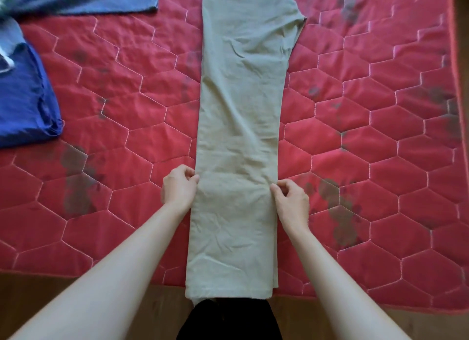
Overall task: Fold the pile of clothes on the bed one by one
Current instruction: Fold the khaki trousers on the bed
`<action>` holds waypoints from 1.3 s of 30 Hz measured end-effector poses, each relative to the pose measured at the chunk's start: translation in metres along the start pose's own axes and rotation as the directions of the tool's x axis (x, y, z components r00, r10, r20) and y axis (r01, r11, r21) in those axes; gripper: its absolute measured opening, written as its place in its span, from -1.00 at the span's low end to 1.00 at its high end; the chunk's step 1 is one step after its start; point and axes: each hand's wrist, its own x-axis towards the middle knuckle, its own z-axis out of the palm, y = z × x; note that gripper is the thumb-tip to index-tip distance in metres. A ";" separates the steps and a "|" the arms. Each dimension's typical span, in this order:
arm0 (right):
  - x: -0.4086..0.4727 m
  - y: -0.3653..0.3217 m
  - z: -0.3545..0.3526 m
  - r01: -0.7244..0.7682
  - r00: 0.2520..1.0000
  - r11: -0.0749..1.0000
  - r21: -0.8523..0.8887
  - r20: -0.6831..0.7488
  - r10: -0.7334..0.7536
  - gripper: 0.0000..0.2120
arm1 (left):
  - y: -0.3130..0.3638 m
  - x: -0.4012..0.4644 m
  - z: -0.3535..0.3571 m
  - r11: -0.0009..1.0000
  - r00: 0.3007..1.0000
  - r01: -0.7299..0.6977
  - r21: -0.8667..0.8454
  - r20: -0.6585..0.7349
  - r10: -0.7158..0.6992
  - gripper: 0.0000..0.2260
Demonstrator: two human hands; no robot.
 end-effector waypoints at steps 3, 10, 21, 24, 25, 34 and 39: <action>0.032 -0.015 0.001 0.031 0.999 0.999 0.036 -0.039 -0.029 -0.81 | 0.017 0.025 -0.002 0.998 0.999 -0.047 -0.043 -0.021 0.047 -0.81; 0.128 -0.080 0.009 0.101 0.994 0.995 0.021 -0.047 -0.100 -0.77 | 0.088 0.095 0.005 0.993 0.993 -0.057 -0.105 -0.106 0.046 -0.76; 0.155 -0.089 0.011 0.109 0.988 0.993 -0.039 -0.108 -0.113 -0.80 | 0.102 0.115 0.009 1.000 0.964 0.001 0.001 -0.267 -0.001 -0.75; 0.186 -0.116 0.009 0.102 0.982 0.994 0.038 -0.163 -0.094 -0.77 | 0.123 0.144 -0.001 0.995 0.973 -0.065 -0.080 -0.226 0.045 -0.72; 0.196 -0.125 0.009 0.097 0.981 0.994 0.045 -0.172 -0.088 -0.75 | 0.133 0.157 -0.004 0.990 0.978 -0.081 -0.117 -0.203 0.056 -0.72; 0.230 -0.133 0.010 -0.056 0.979 0.998 0.037 -0.195 0.062 -0.78 | 0.157 0.201 -0.007 0.995 0.987 -0.034 -0.090 -0.162 0.019 -0.81; 0.242 -0.147 0.009 -0.053 0.975 0.997 0.048 -0.215 0.062 -0.70 | 0.167 0.206 -0.003 0.995 0.969 -0.096 -0.034 -0.231 0.085 -0.77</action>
